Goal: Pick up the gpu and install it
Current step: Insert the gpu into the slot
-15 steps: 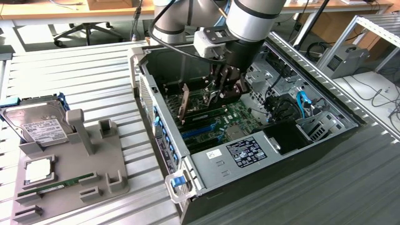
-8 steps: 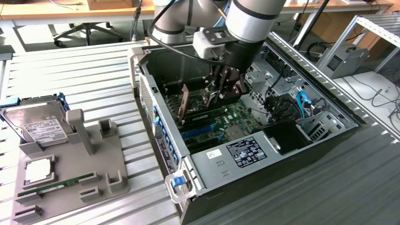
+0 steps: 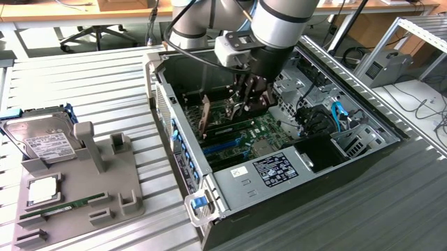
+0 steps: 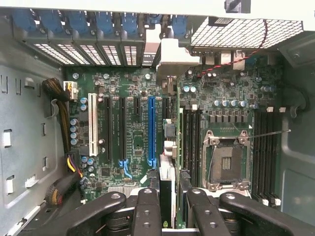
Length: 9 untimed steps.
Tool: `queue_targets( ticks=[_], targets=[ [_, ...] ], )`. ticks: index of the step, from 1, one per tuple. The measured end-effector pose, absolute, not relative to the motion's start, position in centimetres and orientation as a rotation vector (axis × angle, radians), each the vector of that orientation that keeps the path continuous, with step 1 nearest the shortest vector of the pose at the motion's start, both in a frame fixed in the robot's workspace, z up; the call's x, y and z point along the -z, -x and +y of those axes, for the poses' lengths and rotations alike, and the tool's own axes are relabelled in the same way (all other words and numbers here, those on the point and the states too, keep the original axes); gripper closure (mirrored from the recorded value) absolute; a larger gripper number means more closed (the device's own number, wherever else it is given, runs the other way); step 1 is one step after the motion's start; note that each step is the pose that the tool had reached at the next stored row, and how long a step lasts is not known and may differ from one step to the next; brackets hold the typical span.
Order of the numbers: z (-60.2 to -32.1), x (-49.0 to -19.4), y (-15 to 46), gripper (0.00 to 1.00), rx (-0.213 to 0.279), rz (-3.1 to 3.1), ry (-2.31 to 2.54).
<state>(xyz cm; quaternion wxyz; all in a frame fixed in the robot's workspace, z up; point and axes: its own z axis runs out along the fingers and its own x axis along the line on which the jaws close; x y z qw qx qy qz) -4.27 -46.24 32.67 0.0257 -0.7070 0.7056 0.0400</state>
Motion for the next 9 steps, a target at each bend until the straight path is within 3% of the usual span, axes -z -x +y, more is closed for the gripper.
queue_targets(
  ticks=[9],
  targets=[
    [-46.38,-32.59,4.5,0.74,-0.124,2.181,2.186]
  ],
)
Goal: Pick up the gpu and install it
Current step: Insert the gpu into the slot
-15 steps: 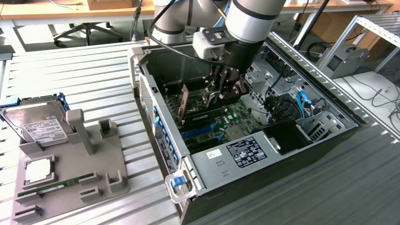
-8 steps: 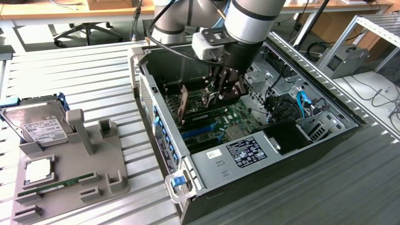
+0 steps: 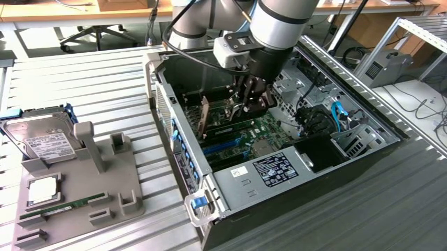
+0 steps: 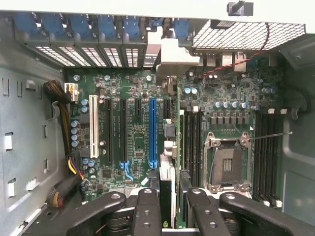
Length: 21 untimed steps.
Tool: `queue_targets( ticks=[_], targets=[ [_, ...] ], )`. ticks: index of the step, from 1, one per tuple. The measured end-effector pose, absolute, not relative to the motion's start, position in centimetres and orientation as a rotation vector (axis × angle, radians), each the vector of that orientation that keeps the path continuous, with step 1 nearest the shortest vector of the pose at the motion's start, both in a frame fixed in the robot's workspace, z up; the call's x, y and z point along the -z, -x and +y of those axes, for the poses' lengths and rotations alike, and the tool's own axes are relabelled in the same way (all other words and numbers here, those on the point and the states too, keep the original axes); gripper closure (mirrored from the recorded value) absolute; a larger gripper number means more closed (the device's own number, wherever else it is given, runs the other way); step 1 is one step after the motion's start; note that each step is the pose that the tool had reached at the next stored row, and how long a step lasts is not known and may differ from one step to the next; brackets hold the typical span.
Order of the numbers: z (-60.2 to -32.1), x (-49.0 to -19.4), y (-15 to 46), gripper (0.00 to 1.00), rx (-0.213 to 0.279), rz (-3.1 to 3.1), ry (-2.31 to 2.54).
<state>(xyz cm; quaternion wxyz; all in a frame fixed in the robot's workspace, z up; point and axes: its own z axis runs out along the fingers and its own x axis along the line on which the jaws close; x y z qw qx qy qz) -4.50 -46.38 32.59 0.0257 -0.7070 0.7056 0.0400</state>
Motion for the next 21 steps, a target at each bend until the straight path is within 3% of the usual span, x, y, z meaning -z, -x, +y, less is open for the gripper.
queue_targets(
  ticks=[21],
  targets=[
    [-46.68,-32.45,5.02,0.74,-0.124,2.181,2.186]
  ],
)
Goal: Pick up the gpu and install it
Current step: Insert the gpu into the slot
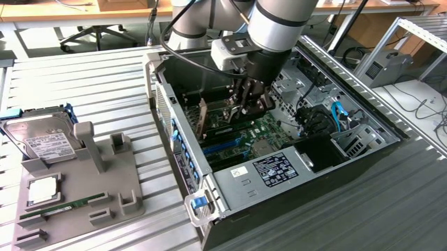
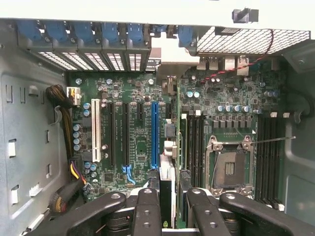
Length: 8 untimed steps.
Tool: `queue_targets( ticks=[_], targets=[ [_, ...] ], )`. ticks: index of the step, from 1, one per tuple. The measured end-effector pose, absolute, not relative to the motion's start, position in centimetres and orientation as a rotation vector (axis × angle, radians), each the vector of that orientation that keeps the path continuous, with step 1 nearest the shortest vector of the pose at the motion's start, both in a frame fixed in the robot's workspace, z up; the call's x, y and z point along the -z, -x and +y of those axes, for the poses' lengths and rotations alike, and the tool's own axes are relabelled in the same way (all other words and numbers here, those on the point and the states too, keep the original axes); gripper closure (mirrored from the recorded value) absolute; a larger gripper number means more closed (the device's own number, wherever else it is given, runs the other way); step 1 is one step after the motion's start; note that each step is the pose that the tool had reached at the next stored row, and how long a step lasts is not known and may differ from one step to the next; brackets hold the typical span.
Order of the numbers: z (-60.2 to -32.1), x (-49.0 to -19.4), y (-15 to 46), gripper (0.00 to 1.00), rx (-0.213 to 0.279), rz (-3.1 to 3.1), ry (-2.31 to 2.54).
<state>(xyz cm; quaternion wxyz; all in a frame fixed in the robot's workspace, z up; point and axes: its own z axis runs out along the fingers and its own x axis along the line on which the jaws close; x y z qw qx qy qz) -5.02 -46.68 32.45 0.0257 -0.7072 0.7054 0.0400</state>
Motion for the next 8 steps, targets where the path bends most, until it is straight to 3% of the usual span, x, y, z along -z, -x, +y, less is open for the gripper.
queue_targets(
  ticks=[8],
  targets=[
    [-46.76,-32.4,5.2,0.74,-0.124,2.181,2.186]
  ],
)
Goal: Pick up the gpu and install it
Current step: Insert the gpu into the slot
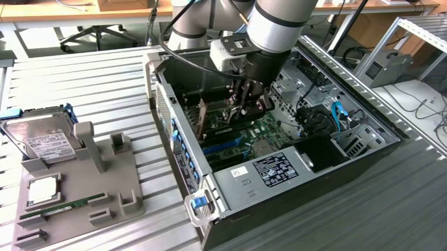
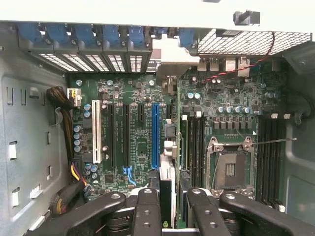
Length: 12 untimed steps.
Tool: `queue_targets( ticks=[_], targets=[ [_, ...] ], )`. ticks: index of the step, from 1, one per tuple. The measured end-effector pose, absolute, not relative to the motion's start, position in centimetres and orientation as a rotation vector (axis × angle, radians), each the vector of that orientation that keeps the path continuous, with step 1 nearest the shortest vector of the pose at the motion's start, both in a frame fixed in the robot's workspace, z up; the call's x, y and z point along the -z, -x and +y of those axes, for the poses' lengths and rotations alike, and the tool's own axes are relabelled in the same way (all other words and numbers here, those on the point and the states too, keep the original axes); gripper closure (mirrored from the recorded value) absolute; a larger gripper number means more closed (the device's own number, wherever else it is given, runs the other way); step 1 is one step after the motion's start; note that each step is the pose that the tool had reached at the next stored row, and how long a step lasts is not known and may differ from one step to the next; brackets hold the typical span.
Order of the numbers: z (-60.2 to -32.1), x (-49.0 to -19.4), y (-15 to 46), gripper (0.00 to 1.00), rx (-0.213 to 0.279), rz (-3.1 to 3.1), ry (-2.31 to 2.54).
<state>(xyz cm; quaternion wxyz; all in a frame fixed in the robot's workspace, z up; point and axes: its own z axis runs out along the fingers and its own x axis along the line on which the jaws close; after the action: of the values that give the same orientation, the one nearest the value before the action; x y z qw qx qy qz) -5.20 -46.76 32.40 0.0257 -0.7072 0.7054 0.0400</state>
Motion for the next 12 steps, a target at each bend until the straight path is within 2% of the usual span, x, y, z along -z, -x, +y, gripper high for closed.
queue_targets(
  ticks=[12],
  targets=[
    [-46.87,-32.34,5.46,0.74,-0.124,2.18,2.186]
  ],
)
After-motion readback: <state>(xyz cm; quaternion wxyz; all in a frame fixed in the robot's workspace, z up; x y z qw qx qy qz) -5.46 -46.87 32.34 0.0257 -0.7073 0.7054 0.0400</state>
